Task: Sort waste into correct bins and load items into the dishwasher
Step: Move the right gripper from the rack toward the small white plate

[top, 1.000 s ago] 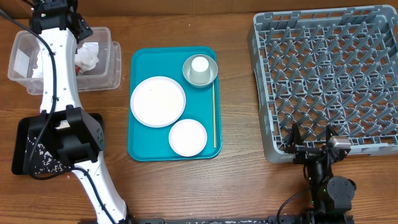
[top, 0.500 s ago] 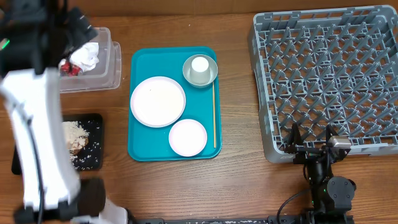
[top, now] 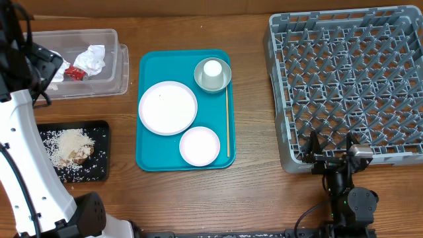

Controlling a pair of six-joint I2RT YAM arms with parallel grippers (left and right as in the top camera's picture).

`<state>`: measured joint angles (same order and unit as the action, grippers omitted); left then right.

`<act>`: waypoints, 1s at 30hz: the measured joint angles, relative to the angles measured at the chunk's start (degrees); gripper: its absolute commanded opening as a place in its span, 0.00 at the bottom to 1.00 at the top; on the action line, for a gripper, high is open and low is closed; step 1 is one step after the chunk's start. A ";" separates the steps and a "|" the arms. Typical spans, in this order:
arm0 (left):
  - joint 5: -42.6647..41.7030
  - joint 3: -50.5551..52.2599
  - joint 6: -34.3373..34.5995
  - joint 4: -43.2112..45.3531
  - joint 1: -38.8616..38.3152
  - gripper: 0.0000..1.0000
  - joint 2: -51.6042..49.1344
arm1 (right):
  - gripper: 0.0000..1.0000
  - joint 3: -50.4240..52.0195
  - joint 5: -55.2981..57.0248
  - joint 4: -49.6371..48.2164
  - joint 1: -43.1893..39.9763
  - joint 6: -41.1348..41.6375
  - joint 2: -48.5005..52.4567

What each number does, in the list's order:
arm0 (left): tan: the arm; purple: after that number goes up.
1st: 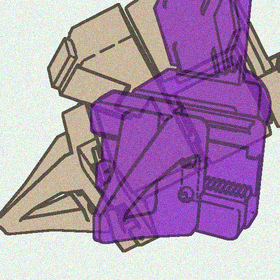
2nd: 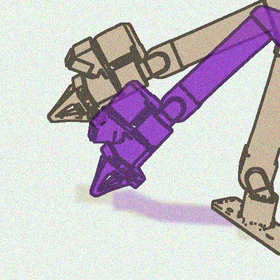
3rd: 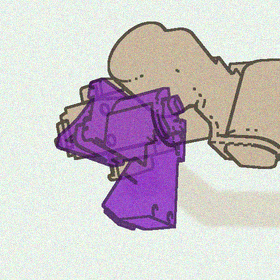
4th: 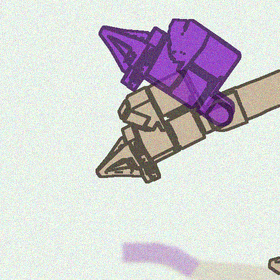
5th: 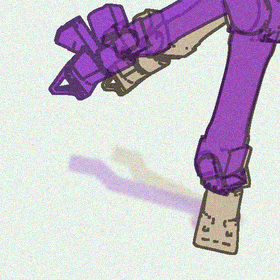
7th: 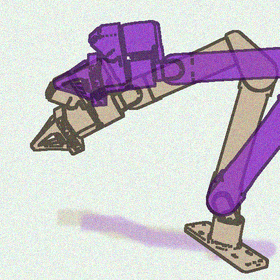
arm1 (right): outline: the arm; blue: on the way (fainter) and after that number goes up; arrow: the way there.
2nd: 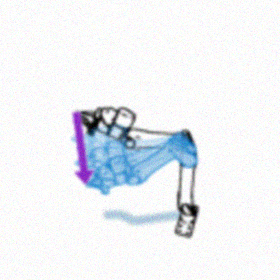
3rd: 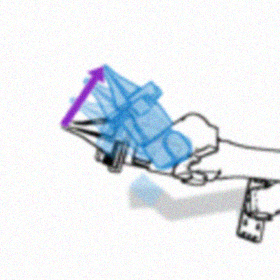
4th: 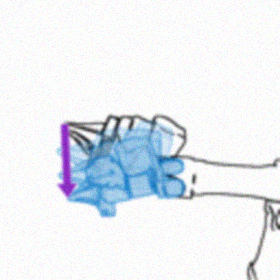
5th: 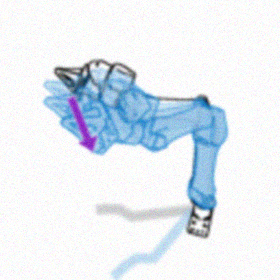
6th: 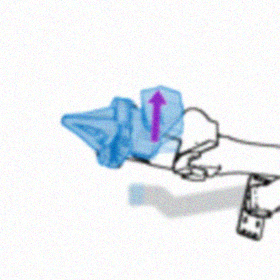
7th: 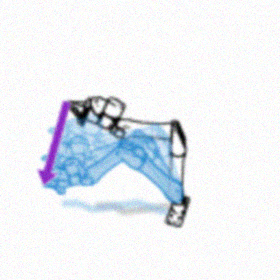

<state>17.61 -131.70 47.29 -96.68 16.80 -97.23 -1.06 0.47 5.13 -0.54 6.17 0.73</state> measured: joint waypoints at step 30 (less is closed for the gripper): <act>-5.95 0.07 0.81 1.07 12.44 1.00 -10.78 | 1.00 0.00 -38.62 -31.28 -0.02 34.95 -0.11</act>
<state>11.66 -131.63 48.10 -95.61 29.23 -108.01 -1.06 -38.15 -26.15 -0.56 41.12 0.62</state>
